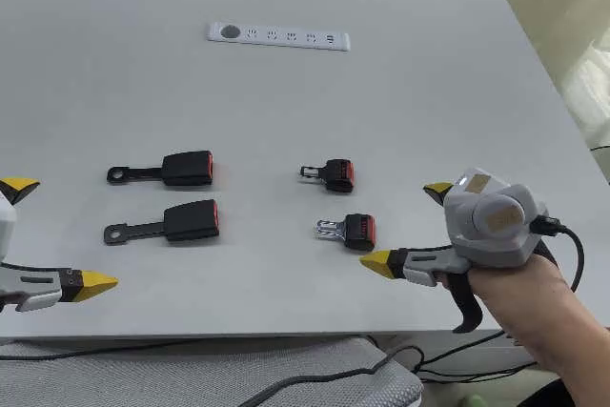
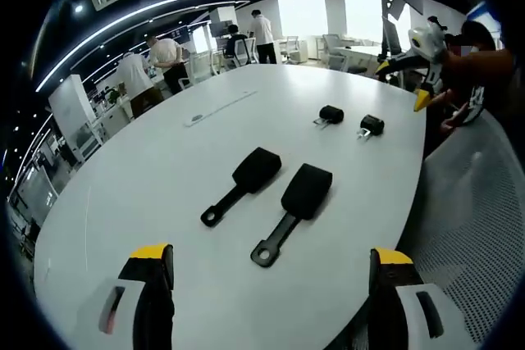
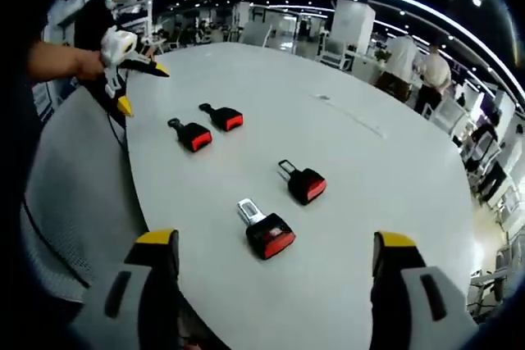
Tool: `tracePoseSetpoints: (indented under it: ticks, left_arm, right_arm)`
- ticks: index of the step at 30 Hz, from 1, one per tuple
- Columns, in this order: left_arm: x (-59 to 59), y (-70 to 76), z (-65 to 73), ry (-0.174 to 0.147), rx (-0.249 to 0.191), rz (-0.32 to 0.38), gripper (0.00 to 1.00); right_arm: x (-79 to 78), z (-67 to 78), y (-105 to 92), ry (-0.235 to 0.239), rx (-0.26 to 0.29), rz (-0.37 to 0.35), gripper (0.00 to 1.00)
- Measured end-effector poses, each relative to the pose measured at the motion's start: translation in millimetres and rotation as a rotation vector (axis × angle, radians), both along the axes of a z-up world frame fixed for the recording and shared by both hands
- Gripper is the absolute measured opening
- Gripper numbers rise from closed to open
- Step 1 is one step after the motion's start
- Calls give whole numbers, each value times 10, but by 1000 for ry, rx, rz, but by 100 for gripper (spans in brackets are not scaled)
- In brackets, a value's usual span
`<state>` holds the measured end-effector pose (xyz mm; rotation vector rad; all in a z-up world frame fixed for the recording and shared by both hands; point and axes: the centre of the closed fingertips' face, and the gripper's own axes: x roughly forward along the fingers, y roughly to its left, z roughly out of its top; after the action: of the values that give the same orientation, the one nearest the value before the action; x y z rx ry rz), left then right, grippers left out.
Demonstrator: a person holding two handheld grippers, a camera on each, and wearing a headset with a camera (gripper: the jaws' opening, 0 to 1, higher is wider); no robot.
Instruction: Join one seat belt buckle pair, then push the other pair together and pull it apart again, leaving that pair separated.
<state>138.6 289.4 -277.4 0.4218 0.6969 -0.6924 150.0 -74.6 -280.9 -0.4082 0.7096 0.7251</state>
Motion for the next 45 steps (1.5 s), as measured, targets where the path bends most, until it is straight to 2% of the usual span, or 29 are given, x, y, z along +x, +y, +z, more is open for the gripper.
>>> tracePoseSetpoints:
  ticks: [3,5,6,7,9,13,15,16,17,20,22,25,27,28,33,36,39,45]
  left_arm:
    - [-10,16,-3,1,6,0,99]
    - [-16,30,-8,4,10,3,98]
    - [-19,26,2,0,2,3,98]
    - [-11,-7,34,-13,-30,3,98]
    - [-19,-7,34,-5,-40,10,98]
    - [-76,-4,-11,14,-22,-8,95]
    - [-72,8,-16,9,-21,-2,96]
    - [-41,23,7,-15,-23,8,97]
    - [-33,29,15,-21,-27,12,97]
    - [-33,49,11,-13,-27,20,97]
    - [-20,56,19,-21,-19,12,97]
    - [18,77,50,-24,-30,22,97]
    - [19,82,41,-22,-17,10,98]
    - [17,83,36,-22,-9,2,98]
    - [35,63,55,-30,-13,5,99]
    - [28,36,49,-29,-11,-1,98]
    - [7,23,26,-25,9,-15,98]
    - [-12,55,37,-22,15,-6,97]
  right_arm:
    - [7,-2,-12,-11,-45,19,87]
    - [5,-4,-1,-2,-42,22,89]
    - [1,4,9,3,-37,22,89]
    - [5,9,11,0,-37,21,89]
    - [1,8,17,6,-39,24,89]
    - [8,27,25,-6,-53,36,89]
    - [26,49,37,-23,-51,46,89]
    - [61,95,72,-61,-37,60,91]
    - [71,118,81,-73,-30,58,93]
    - [80,141,88,-70,-19,50,94]
    - [92,134,80,-77,-35,55,94]
    - [95,132,69,-76,-46,54,95]
    - [91,120,17,-73,-87,45,95]
    - [86,96,-37,-70,-136,47,95]
    - [64,106,4,-72,-122,60,95]
    - [47,68,-22,-42,-135,52,92]
    - [71,75,-51,-51,-146,46,92]
    - [87,89,-49,-57,-154,58,87]
